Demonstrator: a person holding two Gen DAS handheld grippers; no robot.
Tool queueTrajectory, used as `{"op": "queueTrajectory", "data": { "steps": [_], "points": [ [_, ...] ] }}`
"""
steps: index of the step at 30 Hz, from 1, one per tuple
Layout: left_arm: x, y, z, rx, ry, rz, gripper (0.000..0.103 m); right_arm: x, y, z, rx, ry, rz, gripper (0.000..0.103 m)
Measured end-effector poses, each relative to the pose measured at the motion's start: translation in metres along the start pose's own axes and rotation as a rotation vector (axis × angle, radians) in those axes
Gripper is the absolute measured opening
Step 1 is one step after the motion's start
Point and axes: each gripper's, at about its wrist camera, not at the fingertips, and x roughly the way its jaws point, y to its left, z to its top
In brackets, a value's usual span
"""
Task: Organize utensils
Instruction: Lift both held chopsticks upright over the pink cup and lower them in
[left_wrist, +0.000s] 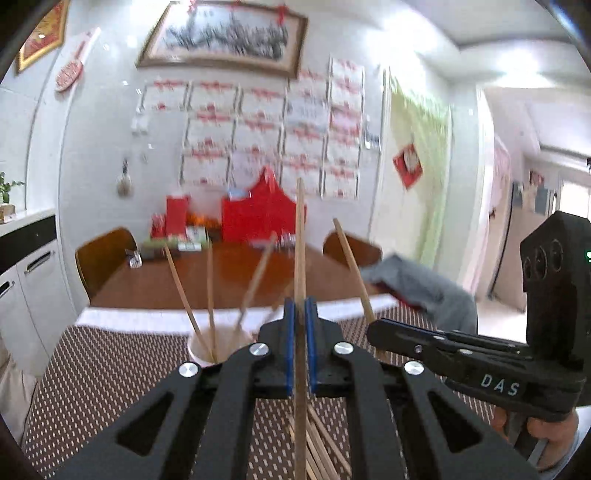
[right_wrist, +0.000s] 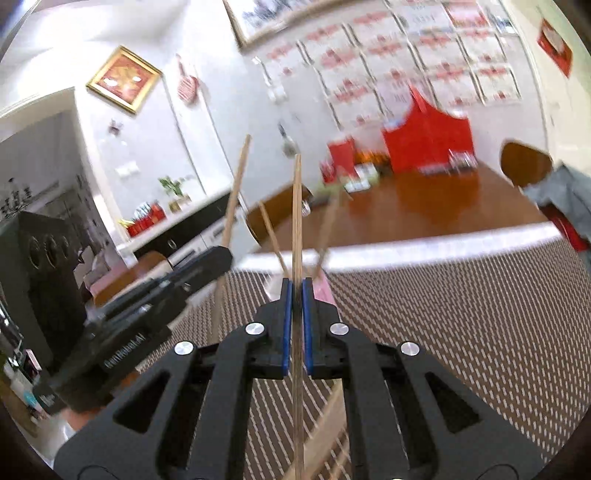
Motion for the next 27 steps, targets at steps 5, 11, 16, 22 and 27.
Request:
{"op": "queueTrajectory", "data": {
  "steps": [5, 11, 16, 22, 27],
  "points": [
    [0.004, 0.015, 0.019, -0.017, -0.096, 0.0, 0.006, 0.029, 0.026, 0.019, -0.061, -0.104, 0.005, 0.006],
    [0.031, 0.034, 0.037, -0.032, -0.171, -0.012, 0.006, 0.06, 0.038, 0.033, -0.076, -0.216, -0.026, 0.006],
    [0.051, 0.052, 0.043, -0.048, -0.224, -0.008, 0.006, 0.085, 0.034, 0.039, -0.067, -0.296, -0.055, 0.006],
    [0.059, 0.074, 0.042, -0.099, -0.314, 0.008, 0.006, 0.107, 0.032, 0.042, -0.061, -0.376, -0.082, 0.006],
    [0.074, 0.091, 0.04, -0.129, -0.345, 0.025, 0.006, 0.121, 0.026, 0.046, -0.044, -0.41, -0.095, 0.006]
  ]
}}
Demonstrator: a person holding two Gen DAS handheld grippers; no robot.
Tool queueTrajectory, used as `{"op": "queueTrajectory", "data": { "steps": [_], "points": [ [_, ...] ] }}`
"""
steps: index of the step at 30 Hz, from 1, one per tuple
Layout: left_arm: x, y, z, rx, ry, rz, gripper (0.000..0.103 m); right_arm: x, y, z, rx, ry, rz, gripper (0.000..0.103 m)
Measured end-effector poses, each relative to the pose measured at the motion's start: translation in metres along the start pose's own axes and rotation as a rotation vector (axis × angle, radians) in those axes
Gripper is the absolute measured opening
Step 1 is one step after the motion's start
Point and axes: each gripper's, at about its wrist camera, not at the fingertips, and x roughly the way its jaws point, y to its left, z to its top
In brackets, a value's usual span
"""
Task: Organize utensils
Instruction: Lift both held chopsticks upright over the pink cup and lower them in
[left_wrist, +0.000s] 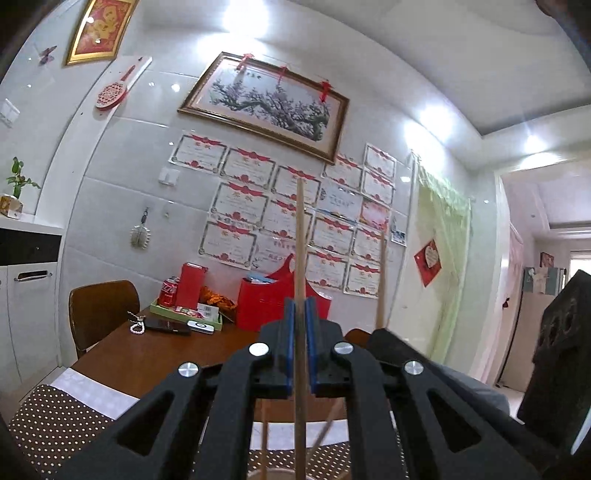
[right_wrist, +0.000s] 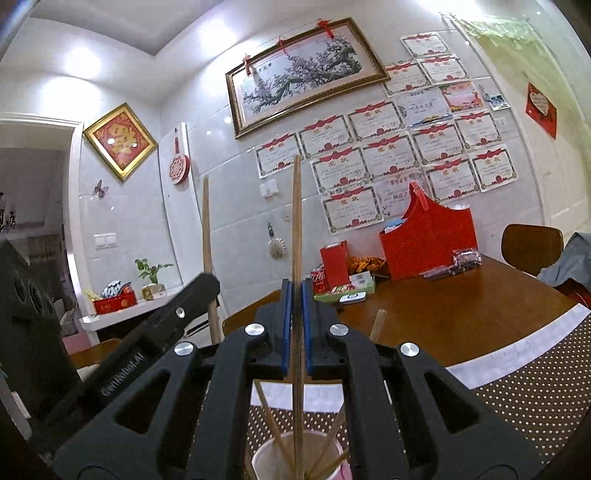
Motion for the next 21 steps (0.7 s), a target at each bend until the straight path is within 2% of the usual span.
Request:
{"op": "queueTrajectory", "data": {
  "steps": [2, 6, 12, 21],
  "points": [
    [0.006, 0.006, -0.004, -0.009, -0.011, 0.002, 0.006, 0.003, -0.002, 0.0, 0.007, -0.014, -0.005, 0.006],
    [0.019, 0.015, -0.014, -0.026, 0.018, -0.012, 0.006, 0.006, -0.004, -0.005, 0.012, -0.018, -0.012, 0.006],
    [0.033, 0.022, -0.032, -0.029, 0.102, -0.054, 0.006, 0.011, -0.006, -0.019, -0.007, 0.016, -0.023, 0.006],
    [0.03, 0.015, -0.045, 0.034, 0.189, -0.095, 0.007, -0.003, -0.004, -0.031, -0.038, 0.053, -0.05, 0.006]
  ]
}}
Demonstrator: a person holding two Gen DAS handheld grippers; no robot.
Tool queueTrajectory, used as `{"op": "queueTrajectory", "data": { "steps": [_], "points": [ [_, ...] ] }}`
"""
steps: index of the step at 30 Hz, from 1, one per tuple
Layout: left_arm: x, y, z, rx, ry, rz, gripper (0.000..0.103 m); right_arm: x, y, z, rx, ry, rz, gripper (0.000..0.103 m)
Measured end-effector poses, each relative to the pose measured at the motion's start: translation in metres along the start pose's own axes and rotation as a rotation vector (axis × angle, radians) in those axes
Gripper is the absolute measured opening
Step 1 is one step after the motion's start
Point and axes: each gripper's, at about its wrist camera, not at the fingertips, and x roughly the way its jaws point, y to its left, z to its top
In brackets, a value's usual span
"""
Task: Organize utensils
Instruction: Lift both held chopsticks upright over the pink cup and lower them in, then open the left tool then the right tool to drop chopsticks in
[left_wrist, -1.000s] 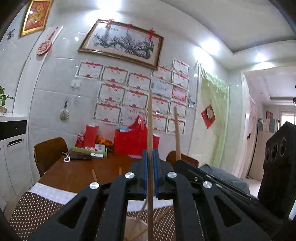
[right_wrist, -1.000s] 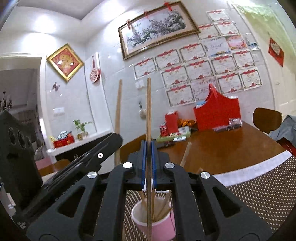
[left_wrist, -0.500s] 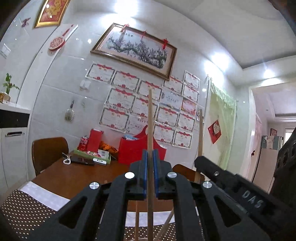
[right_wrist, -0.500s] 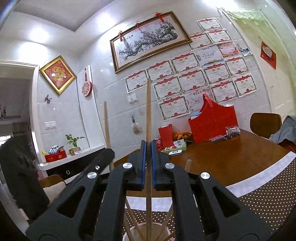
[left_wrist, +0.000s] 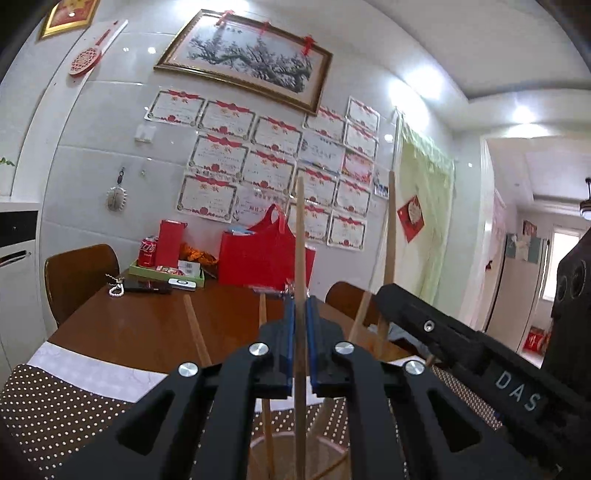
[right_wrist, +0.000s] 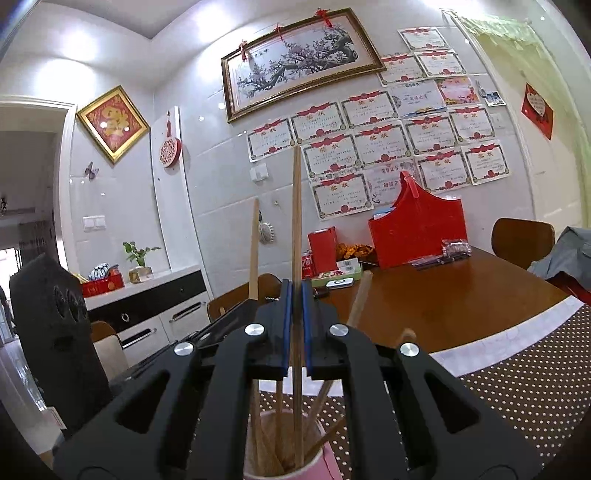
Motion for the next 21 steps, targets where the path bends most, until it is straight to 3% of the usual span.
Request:
{"op": "queueTrajectory", "data": {
  "steps": [3, 21],
  "points": [
    [-0.004, -0.001, -0.002, -0.014, 0.024, -0.001, 0.028, -0.003, 0.0, -0.005, -0.006, 0.014, -0.025, 0.006],
    [-0.037, 0.002, -0.004, -0.003, 0.064, 0.068, 0.052, -0.017, 0.01, -0.018, -0.011, 0.066, -0.099, 0.007]
  ]
}}
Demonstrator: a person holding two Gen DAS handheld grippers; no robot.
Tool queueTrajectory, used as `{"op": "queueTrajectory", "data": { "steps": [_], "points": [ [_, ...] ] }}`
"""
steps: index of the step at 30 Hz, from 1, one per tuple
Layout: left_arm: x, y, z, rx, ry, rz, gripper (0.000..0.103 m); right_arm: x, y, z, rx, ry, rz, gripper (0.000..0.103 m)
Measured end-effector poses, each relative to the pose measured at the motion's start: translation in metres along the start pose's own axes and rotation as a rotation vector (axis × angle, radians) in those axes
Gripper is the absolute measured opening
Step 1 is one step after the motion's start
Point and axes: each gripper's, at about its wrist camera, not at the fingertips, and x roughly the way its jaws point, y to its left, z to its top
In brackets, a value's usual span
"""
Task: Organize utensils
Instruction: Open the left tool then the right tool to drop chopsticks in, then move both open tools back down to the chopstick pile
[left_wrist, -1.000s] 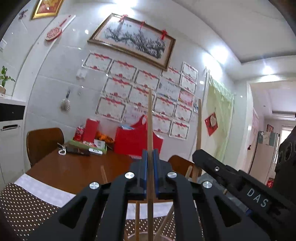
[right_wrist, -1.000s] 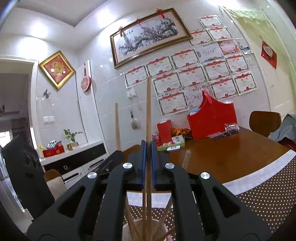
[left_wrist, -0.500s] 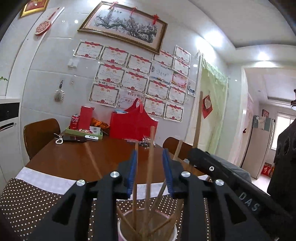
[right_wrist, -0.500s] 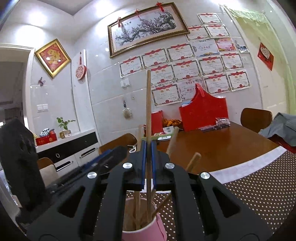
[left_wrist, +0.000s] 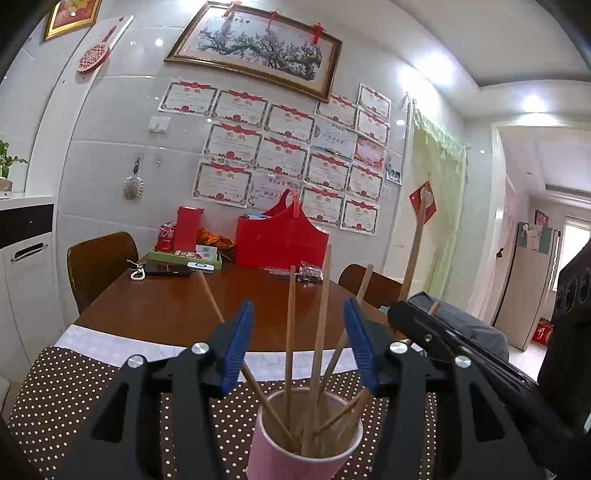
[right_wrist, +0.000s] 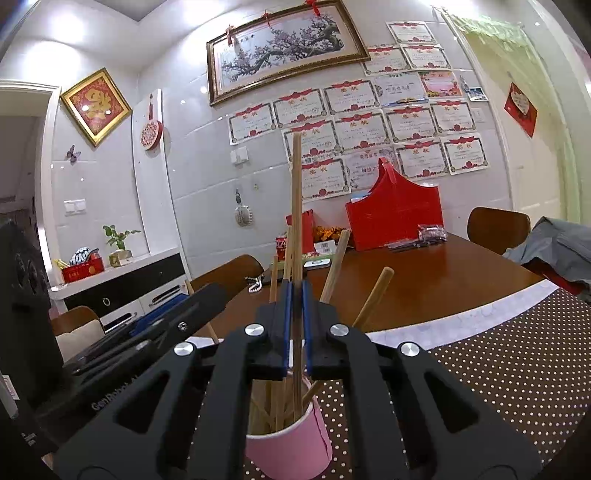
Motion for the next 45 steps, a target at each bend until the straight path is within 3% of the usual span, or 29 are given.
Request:
{"op": "queueTrajectory", "data": {
  "steps": [3, 9, 22, 26, 29, 32, 37, 45],
  "points": [
    [-0.006, 0.0, 0.0, -0.004, 0.0, 0.004, 0.053, -0.004, 0.001, 0.002, -0.006, 0.006, -0.014, 0.013],
    [-0.025, -0.003, 0.005, -0.034, -0.008, 0.022, 0.055, -0.024, -0.003, 0.008, 0.016, -0.01, -0.038, 0.048],
    [-0.088, -0.054, 0.01, 0.033, 0.004, 0.033, 0.06, -0.098, -0.015, 0.024, -0.013, -0.038, -0.066, 0.052],
    [-0.106, -0.074, 0.006, 0.075, 0.032, 0.048, 0.062, -0.118, -0.024, 0.022, -0.029, 0.0, -0.088, 0.056],
    [-0.118, -0.09, -0.003, 0.103, 0.072, 0.064, 0.07, -0.132, -0.033, 0.017, -0.047, 0.049, -0.105, 0.059],
    [-0.125, -0.105, -0.015, 0.135, 0.133, 0.089, 0.07, -0.141, -0.046, 0.009, -0.049, 0.127, -0.124, 0.064],
    [-0.124, -0.115, -0.045, 0.145, 0.301, 0.092, 0.07, -0.144, -0.066, -0.019, -0.04, 0.299, -0.143, 0.067],
    [-0.089, -0.113, -0.113, 0.142, 0.682, 0.123, 0.07, -0.134, -0.086, -0.065, -0.018, 0.508, -0.15, 0.067]
  ]
}}
